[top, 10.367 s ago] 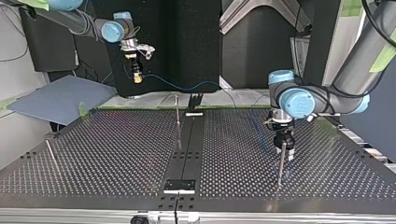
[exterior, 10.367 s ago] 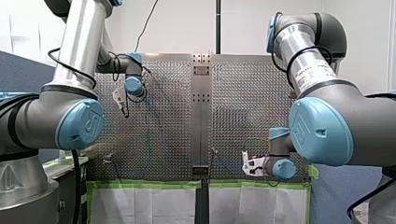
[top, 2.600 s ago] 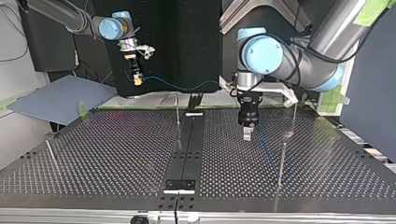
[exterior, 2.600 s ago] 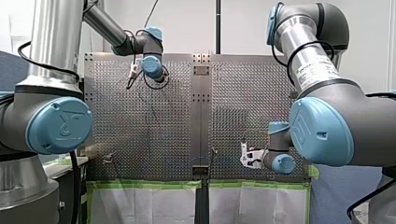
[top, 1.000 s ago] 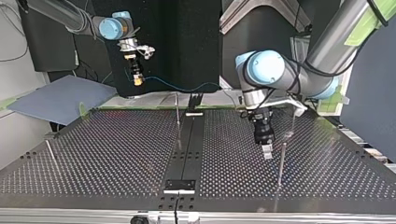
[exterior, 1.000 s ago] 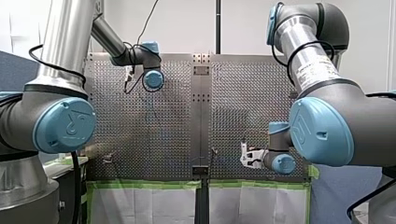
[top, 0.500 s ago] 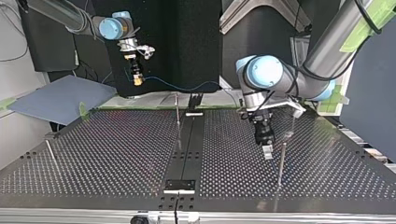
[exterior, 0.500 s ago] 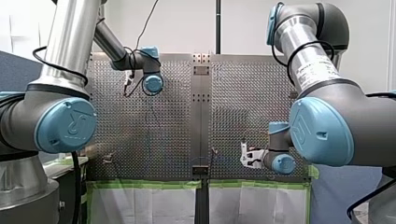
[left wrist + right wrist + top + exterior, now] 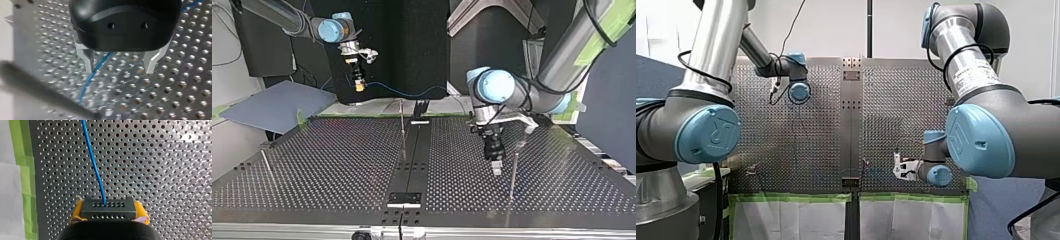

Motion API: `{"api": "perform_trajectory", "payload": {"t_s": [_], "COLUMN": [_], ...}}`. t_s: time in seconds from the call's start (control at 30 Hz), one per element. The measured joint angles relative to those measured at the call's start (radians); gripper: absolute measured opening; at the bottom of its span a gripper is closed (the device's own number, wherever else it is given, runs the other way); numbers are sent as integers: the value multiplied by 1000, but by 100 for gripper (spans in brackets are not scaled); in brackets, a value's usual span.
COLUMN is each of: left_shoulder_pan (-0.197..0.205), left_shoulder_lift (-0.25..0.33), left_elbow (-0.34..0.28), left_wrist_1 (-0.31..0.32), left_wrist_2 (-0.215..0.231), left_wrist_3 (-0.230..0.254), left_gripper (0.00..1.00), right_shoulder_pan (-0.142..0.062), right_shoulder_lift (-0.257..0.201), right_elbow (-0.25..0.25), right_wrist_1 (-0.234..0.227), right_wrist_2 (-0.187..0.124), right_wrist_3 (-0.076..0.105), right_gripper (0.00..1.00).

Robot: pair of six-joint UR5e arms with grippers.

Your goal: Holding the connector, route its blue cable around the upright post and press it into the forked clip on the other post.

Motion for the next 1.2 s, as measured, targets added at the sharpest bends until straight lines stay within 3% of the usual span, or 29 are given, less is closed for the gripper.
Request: {"api": "perform_trajectory", "payload": {"t_s": [0.37, 0.83, 1.0, 1.2], "left_shoulder_pan": [22, 6, 2, 5], "left_shoulder_lift": [-21, -21, -20, -17], "left_elbow": [23, 19, 14, -1], "left_wrist_1": [-23, -49, -51, -34], "left_wrist_2": [-10, -25, -15, 28], "left_wrist_3": [-8, -4, -32, -80], "left_gripper": [100, 100, 100, 100], "right_shoulder_pan": [0, 0, 0, 0], "right_shoulder_lift": [0, 0, 0, 0], "right_elbow": [0, 0, 0, 0], "right_wrist_1": [-1, 1, 1, -1], "right_wrist_2": [0, 0, 0, 0], "right_wrist_3": [0, -1, -1, 0], "right_gripper": [0, 0, 0, 0]}}
